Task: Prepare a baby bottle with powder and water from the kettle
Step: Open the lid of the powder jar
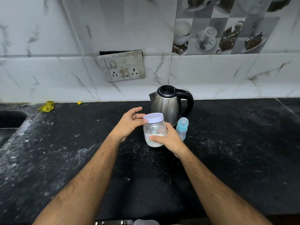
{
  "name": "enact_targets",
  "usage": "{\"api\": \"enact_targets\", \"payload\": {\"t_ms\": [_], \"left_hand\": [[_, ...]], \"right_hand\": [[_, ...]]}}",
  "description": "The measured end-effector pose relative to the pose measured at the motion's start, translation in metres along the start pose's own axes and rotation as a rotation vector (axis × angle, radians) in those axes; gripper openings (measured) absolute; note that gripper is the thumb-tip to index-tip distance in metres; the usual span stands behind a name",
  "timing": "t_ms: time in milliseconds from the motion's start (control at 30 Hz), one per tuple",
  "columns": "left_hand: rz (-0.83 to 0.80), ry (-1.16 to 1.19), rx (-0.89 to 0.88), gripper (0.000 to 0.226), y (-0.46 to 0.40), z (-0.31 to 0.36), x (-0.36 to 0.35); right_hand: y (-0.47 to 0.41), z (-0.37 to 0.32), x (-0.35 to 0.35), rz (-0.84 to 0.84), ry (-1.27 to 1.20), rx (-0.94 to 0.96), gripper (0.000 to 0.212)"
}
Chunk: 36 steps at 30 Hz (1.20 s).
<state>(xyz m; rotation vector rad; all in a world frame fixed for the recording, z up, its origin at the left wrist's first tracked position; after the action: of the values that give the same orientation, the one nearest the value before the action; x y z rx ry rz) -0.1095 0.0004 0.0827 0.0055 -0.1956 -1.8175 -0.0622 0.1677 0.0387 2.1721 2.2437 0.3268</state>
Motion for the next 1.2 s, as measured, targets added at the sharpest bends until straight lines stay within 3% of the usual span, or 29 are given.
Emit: {"api": "enact_targets", "payload": {"t_ms": [200, 300, 467, 833, 933, 1067, 1200], "left_hand": [[-0.061, -0.087, -0.018, 0.097, 0.000, 0.009, -0.018], [-0.076, -0.161, -0.048, 0.094, 0.002, 0.018, -0.028], [-0.095, -0.300, -0.026, 0.067, 0.001, 0.018, -0.028], [-0.095, -0.699, 0.094, 0.096, -0.016, 0.016, -0.017], [-0.085, -0.646, 0.136, 0.087, -0.012, 0.010, -0.016], [-0.012, -0.404, 0.161, 0.056, -0.007, 0.002, -0.009], [0.107, -0.044, 0.363, 0.051, 0.001, -0.036, 0.015]], "right_hand": [[0.003, 0.000, -0.013, -0.037, 0.061, 0.019, 0.077], [0.002, -0.001, -0.014, -0.042, 0.095, 0.021, 0.078], [0.001, 0.002, -0.004, -0.014, 0.104, 0.003, 0.084], [0.004, 0.005, -0.006, 0.021, 0.224, 0.013, 0.096], [0.004, 0.005, -0.007, 0.027, 0.275, 0.021, 0.096], [0.005, 0.008, -0.006, 0.043, 0.289, 0.021, 0.093], [0.004, 0.012, -0.001, 0.087, 0.274, 0.030, 0.082]]}}
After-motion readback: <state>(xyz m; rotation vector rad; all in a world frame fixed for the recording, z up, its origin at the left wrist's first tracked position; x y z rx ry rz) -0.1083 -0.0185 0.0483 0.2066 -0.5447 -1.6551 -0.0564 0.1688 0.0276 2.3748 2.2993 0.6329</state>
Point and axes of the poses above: each hand's wrist, its own y-axis away from the middle knuckle, its own x-axis out of the back of the hand, z = x × y, the point moved 10 cm from there along -y, towards the middle knuckle
